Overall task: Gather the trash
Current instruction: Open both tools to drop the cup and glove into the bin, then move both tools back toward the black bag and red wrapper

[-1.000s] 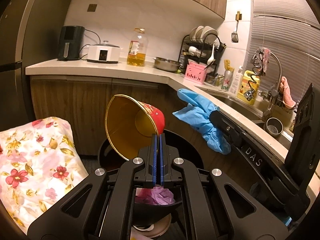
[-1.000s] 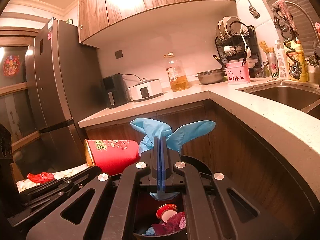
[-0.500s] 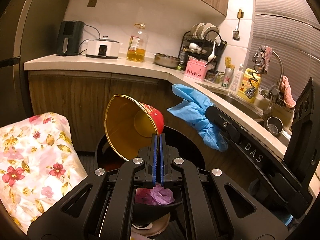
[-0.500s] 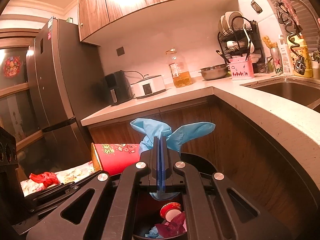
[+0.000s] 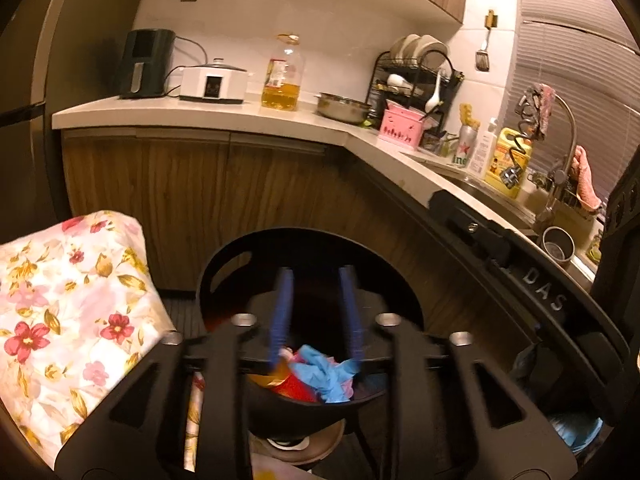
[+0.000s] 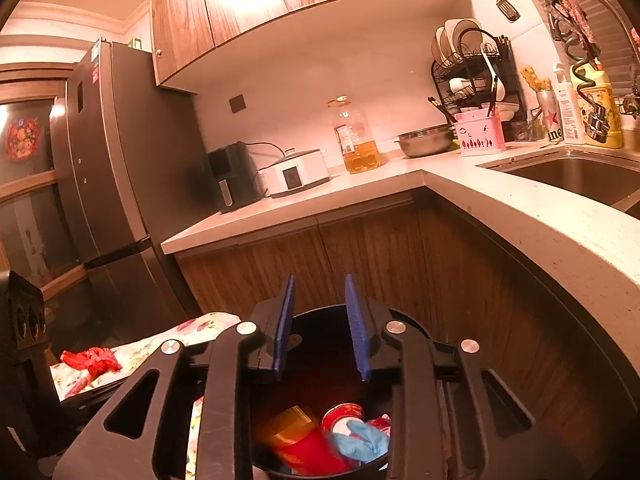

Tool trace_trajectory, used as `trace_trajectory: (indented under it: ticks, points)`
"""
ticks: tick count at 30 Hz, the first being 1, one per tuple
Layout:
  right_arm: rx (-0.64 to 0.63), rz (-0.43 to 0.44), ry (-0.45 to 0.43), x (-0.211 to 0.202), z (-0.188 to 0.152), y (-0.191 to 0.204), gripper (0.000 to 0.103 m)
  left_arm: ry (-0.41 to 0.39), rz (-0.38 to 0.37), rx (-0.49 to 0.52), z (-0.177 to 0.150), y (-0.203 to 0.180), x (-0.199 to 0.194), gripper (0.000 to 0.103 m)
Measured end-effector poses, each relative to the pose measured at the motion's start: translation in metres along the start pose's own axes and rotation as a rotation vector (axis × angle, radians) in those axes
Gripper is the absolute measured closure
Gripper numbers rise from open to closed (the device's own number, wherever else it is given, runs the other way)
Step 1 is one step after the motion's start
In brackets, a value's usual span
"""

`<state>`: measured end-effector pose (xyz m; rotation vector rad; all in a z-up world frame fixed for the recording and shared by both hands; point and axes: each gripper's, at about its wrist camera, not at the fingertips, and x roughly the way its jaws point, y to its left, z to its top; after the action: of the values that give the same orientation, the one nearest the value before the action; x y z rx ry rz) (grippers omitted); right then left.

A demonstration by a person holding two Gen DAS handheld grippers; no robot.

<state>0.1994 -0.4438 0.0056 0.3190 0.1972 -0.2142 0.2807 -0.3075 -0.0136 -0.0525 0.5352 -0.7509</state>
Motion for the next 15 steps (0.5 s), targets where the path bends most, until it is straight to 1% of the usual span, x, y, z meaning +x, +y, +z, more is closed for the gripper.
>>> trace_trajectory:
  ticks: [2, 5, 7, 11, 12, 15]
  points:
    - [-0.002, -0.004, 0.001, -0.001, -0.001, 0.001, 0.066, -0.012, 0.027, -0.014, -0.002, 0.005, -0.004, 0.046]
    - [-0.014, -0.01, -0.004, -0.005, -0.005, 0.004, 0.055, -0.026, 0.075, -0.01, -0.005, 0.009, -0.011, 0.034]
    - [-0.02, -0.012, -0.003, -0.006, -0.007, 0.007, 0.052, -0.033, 0.109, -0.004, -0.008, 0.013, -0.018, 0.032]
    - [-0.033, -0.018, -0.004, -0.011, -0.013, 0.013, 0.041, -0.042, 0.158, -0.013, -0.012, 0.02, -0.031, 0.026]
    - [-0.038, -0.021, -0.004, -0.013, -0.015, 0.014, 0.037, -0.049, 0.179, -0.016, -0.013, 0.021, -0.035, 0.024]
    - [-0.046, -0.027, 0.001, -0.016, -0.019, 0.019, 0.03, -0.075, 0.246, -0.013, -0.017, 0.024, -0.049, 0.02]
